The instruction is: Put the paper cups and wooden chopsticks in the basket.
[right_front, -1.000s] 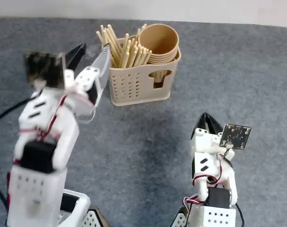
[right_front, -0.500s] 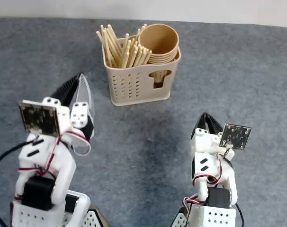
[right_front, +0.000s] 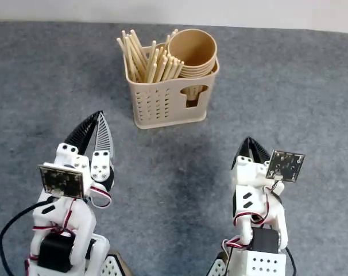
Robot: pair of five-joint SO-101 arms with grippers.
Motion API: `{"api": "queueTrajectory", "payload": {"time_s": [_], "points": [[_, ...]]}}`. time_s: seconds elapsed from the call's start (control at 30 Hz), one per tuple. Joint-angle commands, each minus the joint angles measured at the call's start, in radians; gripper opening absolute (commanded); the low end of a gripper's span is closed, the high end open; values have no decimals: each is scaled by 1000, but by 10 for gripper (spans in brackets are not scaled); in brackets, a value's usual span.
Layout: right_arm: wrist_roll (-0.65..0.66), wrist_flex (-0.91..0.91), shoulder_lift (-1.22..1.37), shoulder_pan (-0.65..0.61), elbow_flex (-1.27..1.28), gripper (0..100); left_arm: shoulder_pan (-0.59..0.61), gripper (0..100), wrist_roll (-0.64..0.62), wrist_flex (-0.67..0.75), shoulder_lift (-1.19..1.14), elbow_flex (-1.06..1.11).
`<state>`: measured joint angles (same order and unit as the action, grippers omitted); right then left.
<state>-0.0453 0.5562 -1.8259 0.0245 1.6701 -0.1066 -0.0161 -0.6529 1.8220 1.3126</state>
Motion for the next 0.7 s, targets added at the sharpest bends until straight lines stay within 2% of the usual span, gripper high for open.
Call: {"api": "queueTrajectory", "payload": {"time_s": [0.0,0.4,0.57,0.67], "points": [[12,-19,-12,-12,35,6,35,10,11,3,10,22],[12,-19,-12,-12,35,6,110,11,15,6,8,248],[3,-18,-12,-15,35,6,133,11,15,84,8,378],[3,-18,-12,-65,35,6,166,11,15,87,4,383]]}}
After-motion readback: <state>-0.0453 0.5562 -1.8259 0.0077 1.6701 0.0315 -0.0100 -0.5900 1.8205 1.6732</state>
